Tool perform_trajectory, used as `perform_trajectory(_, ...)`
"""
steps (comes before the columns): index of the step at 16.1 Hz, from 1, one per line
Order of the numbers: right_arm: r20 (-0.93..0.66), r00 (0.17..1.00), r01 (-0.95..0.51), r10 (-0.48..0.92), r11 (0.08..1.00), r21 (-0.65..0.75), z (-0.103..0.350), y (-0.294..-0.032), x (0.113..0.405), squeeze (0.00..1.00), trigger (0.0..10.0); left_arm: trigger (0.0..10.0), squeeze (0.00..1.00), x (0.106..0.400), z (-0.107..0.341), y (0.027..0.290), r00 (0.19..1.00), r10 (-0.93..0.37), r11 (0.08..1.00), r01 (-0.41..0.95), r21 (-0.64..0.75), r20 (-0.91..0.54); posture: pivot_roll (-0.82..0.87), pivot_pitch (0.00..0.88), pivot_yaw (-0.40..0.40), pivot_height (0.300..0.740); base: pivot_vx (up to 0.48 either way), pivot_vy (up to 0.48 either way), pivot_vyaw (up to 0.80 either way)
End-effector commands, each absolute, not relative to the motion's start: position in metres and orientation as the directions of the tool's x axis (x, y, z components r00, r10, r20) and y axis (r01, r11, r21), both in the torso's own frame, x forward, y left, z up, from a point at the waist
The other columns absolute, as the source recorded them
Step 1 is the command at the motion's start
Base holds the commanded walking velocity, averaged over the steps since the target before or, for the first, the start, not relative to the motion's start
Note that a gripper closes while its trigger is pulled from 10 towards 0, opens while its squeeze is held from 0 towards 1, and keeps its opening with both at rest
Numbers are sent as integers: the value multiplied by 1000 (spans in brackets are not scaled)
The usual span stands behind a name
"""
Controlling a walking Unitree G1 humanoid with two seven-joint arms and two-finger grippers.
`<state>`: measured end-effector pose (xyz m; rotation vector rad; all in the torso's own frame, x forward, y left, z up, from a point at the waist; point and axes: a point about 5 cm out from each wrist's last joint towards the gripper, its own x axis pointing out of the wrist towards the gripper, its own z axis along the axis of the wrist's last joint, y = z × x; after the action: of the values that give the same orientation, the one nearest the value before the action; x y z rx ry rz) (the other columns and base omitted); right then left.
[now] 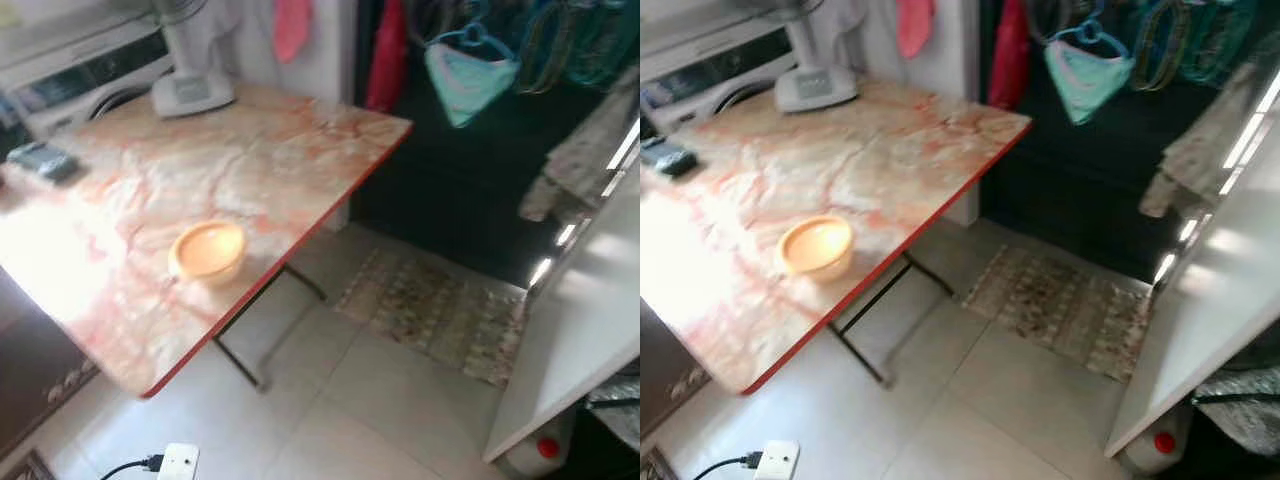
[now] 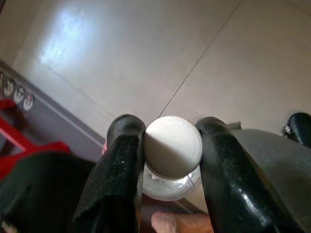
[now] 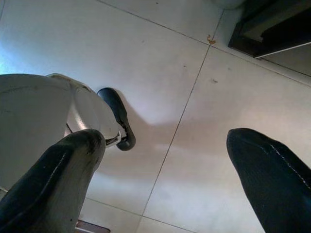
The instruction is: Restocking fridge
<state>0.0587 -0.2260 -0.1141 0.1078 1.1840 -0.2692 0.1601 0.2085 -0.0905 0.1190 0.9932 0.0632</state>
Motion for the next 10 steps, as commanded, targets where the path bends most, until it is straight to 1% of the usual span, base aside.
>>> perform_trajectory(1,-934,333,256,-131,966,-45,-116,-220,54,0,10000,10000,0,159,-90,216,535,126,988,5,153,-835,-63,12,98,740,0,0,-750)
perform_trajectory(4,-934,333,252,-131,967,-45,-116,-220,55,0,10000,10000,0,162,-88,219,538,122,988,19,156,-834,-64,11,99,740,0,0,-750)
perform_trajectory(6,-934,333,251,-129,967,-44,-116,-220,55,0,10000,10000,0,163,-87,220,541,124,989,2,148,-832,-65,10,99,740,0,0,-750)
perform_trajectory(10,-934,332,250,-130,967,-46,-116,-221,55,0,10000,10000,0,165,-87,218,546,118,989,6,145,-830,-66,11,99,740,0,0,-750)
